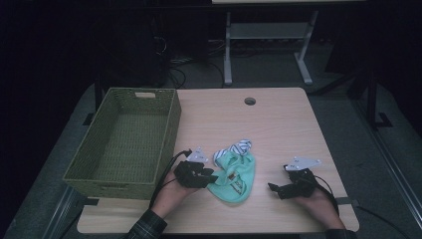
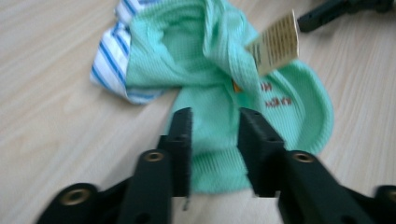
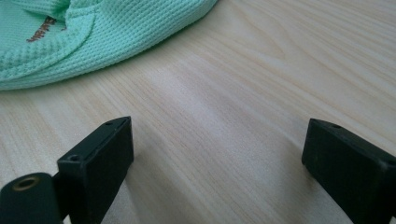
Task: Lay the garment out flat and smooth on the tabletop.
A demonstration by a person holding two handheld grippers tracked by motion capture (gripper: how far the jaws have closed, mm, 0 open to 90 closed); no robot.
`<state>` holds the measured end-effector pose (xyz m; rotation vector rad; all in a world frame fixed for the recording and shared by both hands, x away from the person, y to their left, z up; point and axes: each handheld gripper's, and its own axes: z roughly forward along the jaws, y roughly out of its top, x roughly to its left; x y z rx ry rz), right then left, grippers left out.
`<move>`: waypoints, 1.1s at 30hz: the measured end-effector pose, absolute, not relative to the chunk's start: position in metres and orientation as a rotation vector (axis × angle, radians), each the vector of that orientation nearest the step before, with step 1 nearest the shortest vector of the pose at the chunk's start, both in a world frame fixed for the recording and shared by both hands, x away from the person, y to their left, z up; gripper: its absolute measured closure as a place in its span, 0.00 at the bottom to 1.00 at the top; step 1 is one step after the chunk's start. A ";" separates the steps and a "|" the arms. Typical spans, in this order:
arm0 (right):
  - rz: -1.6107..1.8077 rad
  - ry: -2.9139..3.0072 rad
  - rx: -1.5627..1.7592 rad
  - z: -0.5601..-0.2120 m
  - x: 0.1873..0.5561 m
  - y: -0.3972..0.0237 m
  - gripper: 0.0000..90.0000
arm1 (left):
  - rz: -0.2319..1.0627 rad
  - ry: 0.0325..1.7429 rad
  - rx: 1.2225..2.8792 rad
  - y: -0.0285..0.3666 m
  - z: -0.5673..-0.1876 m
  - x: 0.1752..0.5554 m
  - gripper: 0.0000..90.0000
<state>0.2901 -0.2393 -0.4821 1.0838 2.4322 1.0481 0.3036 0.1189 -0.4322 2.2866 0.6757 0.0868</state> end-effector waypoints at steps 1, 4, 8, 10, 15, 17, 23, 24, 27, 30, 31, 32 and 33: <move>1.048 2.432 1.085 -0.482 0.290 -0.239 0.10 | 0.082 0.675 2.296 0.120 -0.433 0.302 0.82; 1.048 2.432 1.085 -0.482 0.290 -0.239 0.10 | 0.075 0.676 2.332 0.119 -0.437 0.299 0.92; 1.048 2.432 1.085 -0.482 0.290 -0.239 0.10 | 0.065 0.653 2.396 0.114 -0.441 0.294 0.99; 1.048 2.432 1.085 -0.482 0.290 -0.239 0.10 | 0.052 0.651 2.395 0.112 -0.443 0.293 0.99; 1.048 2.432 1.085 -0.482 0.290 -0.239 0.10 | 0.036 0.640 2.422 0.108 -0.449 0.291 0.99; 1.046 2.429 1.088 -0.482 0.290 -0.239 0.10 | 0.026 0.640 2.429 0.106 -0.453 0.291 0.99; 1.052 2.425 1.089 -0.480 0.289 -0.237 0.20 | 0.031 0.625 2.436 0.106 -0.454 0.292 0.99; 1.045 2.437 1.088 -0.479 0.290 -0.236 0.22 | 0.030 0.622 2.437 0.106 -0.454 0.292 0.99; 1.060 2.453 1.096 -0.475 0.292 -0.233 0.32 | 0.027 0.611 2.446 0.106 -0.454 0.292 0.99; 1.070 2.445 1.081 -0.469 0.296 -0.231 0.40 | 0.016 0.606 2.444 0.106 -0.454 0.293 0.98; 1.071 2.443 1.073 -0.468 0.298 -0.230 0.44 | 0.013 0.607 2.440 0.107 -0.455 0.293 0.98; 1.079 2.445 1.065 -0.466 0.299 -0.229 0.51 | 0.008 0.608 2.439 0.107 -0.455 0.293 0.98; 1.096 2.451 1.050 -0.465 0.301 -0.229 0.53 | 0.010 0.614 2.435 0.107 -0.455 0.293 0.98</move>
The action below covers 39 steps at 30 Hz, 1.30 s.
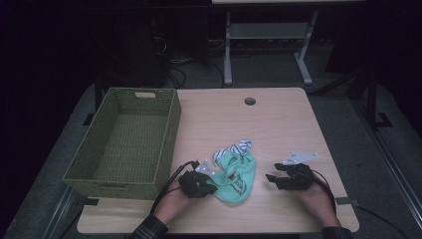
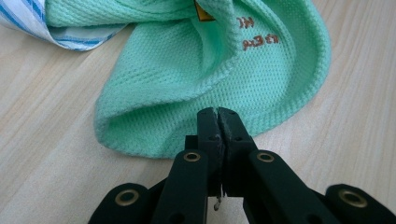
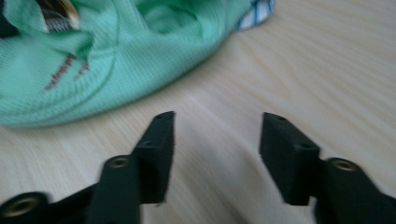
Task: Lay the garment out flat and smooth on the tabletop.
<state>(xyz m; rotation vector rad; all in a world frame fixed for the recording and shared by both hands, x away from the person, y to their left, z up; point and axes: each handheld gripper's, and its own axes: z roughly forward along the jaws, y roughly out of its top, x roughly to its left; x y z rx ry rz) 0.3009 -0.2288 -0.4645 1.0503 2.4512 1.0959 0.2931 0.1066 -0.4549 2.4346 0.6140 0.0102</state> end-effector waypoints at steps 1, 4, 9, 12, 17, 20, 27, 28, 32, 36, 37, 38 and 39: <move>1.100 2.463 1.036 -0.463 0.304 -0.228 0.54 | 0.013 0.612 2.438 0.106 -0.455 0.293 0.98; 1.128 2.490 1.035 -0.460 0.312 -0.224 0.58 | 0.021 0.614 2.446 0.105 -0.454 0.292 0.98; 1.144 2.475 0.992 -0.454 0.320 -0.219 0.64 | 0.016 0.621 2.448 0.105 -0.454 0.293 0.99; 1.158 2.460 0.985 -0.449 0.327 -0.218 0.68 | 0.006 0.619 2.454 0.105 -0.454 0.295 0.99; 1.184 2.450 1.008 -0.444 0.340 -0.213 0.77 | 0.015 0.611 2.480 0.103 -0.452 0.295 1.00; 1.191 2.456 1.004 -0.443 0.347 -0.208 0.79 | 0.022 0.616 2.471 0.103 -0.453 0.293 1.00; 1.195 2.451 1.004 -0.443 0.364 -0.197 0.80 | 0.036 0.611 2.472 0.102 -0.453 0.293 1.00; 1.199 2.447 1.011 -0.444 0.367 -0.196 0.80 | 0.036 0.610 2.474 0.102 -0.453 0.293 1.00; 1.188 2.444 1.016 -0.445 0.376 -0.193 0.82 | 0.040 0.611 2.474 0.102 -0.453 0.293 1.00; 1.189 2.448 1.022 -0.445 0.386 -0.188 0.82 | 0.020 0.616 2.469 0.103 -0.453 0.295 1.00; 1.191 2.451 1.029 -0.445 0.389 -0.187 0.82 | 0.014 0.629 2.454 0.103 -0.454 0.295 1.00; 1.185 2.458 1.035 -0.446 0.392 -0.185 0.82 | 0.006 0.638 2.444 0.103 -0.454 0.294 1.00; 1.181 2.467 1.047 -0.447 0.394 -0.183 0.82 | 0.004 0.638 2.445 0.103 -0.454 0.295 1.00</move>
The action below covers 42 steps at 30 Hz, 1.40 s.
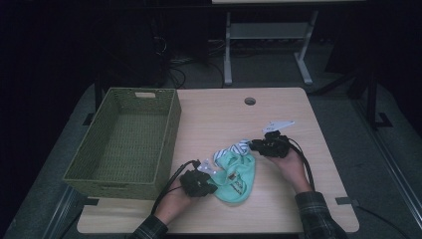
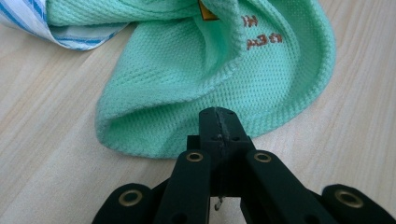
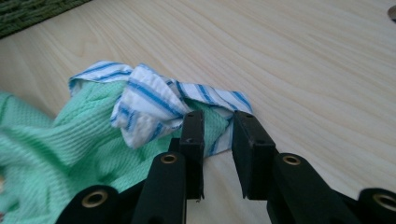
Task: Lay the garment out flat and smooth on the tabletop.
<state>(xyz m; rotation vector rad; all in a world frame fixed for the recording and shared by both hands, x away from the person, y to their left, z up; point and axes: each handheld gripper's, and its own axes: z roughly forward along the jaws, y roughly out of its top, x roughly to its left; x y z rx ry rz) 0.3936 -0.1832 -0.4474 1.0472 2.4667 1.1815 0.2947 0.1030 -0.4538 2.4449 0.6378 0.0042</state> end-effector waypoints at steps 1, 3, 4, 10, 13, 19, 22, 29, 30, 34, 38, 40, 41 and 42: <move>1.182 2.475 1.056 -0.449 0.395 -0.181 0.82 | 0.007 0.639 2.445 0.103 -0.454 0.294 1.00; 1.183 2.480 1.055 -0.453 0.399 -0.177 0.82 | 0.017 0.617 2.469 0.103 -0.453 0.295 1.00; 1.183 2.484 1.064 -0.454 0.400 -0.175 0.81 | 0.017 0.620 2.466 0.103 -0.453 0.295 1.00; 1.166 2.519 1.098 -0.465 0.408 -0.164 0.78 | 0.016 0.619 2.468 0.103 -0.453 0.295 1.00; 1.144 2.535 1.099 -0.470 0.409 -0.161 0.82 | 0.010 0.633 2.457 0.103 -0.453 0.295 1.00; 1.152 2.539 1.080 -0.472 0.406 -0.159 0.99 | 0.015 0.627 2.469 0.102 -0.453 0.295 1.00; 1.145 2.529 1.069 -0.471 0.405 -0.160 1.00 | 0.016 0.630 2.470 0.102 -0.453 0.295 1.00; 1.139 2.460 1.084 -0.458 0.404 -0.173 1.00 | 0.012 0.635 2.467 0.102 -0.453 0.295 1.00; 1.140 2.449 1.085 -0.456 0.404 -0.176 1.00 | 0.010 0.647 2.455 0.102 -0.453 0.294 1.00; 1.126 2.408 1.098 -0.451 0.404 -0.190 1.00 | 0.013 0.638 2.472 0.102 -0.452 0.295 1.00; 1.099 2.384 1.143 -0.452 0.404 -0.203 1.00 | 0.010 0.649 2.463 0.102 -0.453 0.294 1.00; 1.075 2.375 1.160 -0.456 0.403 -0.210 1.00 | 0.010 0.660 2.450 0.102 -0.453 0.294 1.00; 1.069 2.371 1.163 -0.457 0.403 -0.212 1.00 | 0.013 0.642 2.470 0.102 -0.452 0.295 1.00; 1.058 2.368 1.177 -0.460 0.402 -0.216 1.00 | 0.013 0.643 2.470 0.102 -0.452 0.295 1.00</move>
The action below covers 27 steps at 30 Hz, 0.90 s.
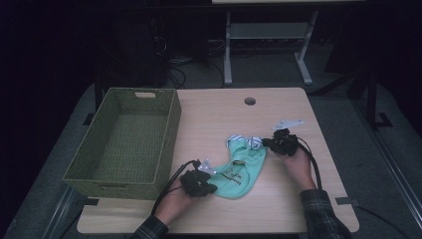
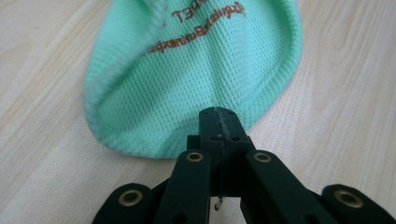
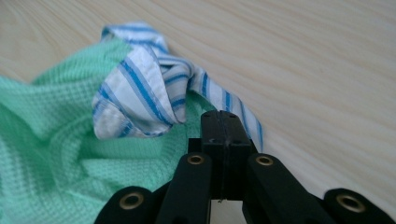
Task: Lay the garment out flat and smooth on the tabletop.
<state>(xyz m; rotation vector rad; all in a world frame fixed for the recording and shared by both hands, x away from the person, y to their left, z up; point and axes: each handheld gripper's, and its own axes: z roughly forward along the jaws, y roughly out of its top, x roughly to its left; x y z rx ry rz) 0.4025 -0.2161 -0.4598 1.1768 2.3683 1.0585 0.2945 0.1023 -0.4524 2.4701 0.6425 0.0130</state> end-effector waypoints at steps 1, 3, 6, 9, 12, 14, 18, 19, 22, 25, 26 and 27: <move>1.049 2.371 1.184 -0.461 0.402 -0.218 1.00 | 0.013 0.643 2.470 0.102 -0.452 0.295 1.00; 1.029 2.375 1.198 -0.467 0.403 -0.223 1.00 | 0.011 0.644 2.469 0.102 -0.452 0.295 1.00; 1.042 2.378 1.226 -0.471 0.402 -0.226 1.00 | 0.011 0.644 2.469 0.102 -0.452 0.295 1.00; 1.062 2.385 1.213 -0.470 0.402 -0.226 0.99 | 0.008 0.646 2.467 0.103 -0.453 0.295 1.00; 1.109 2.367 1.224 -0.463 0.401 -0.230 0.93 | 0.005 0.646 2.468 0.103 -0.453 0.295 1.00; 1.141 2.344 1.248 -0.456 0.399 -0.234 0.90 | 0.001 0.649 2.465 0.103 -0.453 0.296 1.00; 1.171 2.319 1.225 -0.439 0.398 -0.239 0.88 | 0.001 0.652 2.466 0.103 -0.452 0.296 1.00; 1.176 2.319 1.212 -0.434 0.398 -0.239 0.88 | 0.000 0.653 2.465 0.103 -0.453 0.296 1.00; 1.177 2.326 1.169 -0.423 0.399 -0.234 0.87 | 0.007 0.647 2.467 0.103 -0.452 0.296 1.00; 1.186 2.331 1.151 -0.417 0.403 -0.227 0.86 | 0.003 0.645 2.468 0.104 -0.452 0.296 1.00; 1.190 2.339 1.145 -0.416 0.405 -0.223 0.85 | 0.001 0.650 2.463 0.104 -0.453 0.296 1.00; 1.187 2.344 1.139 -0.415 0.406 -0.221 0.85 | -0.005 0.667 2.447 0.103 -0.453 0.296 1.00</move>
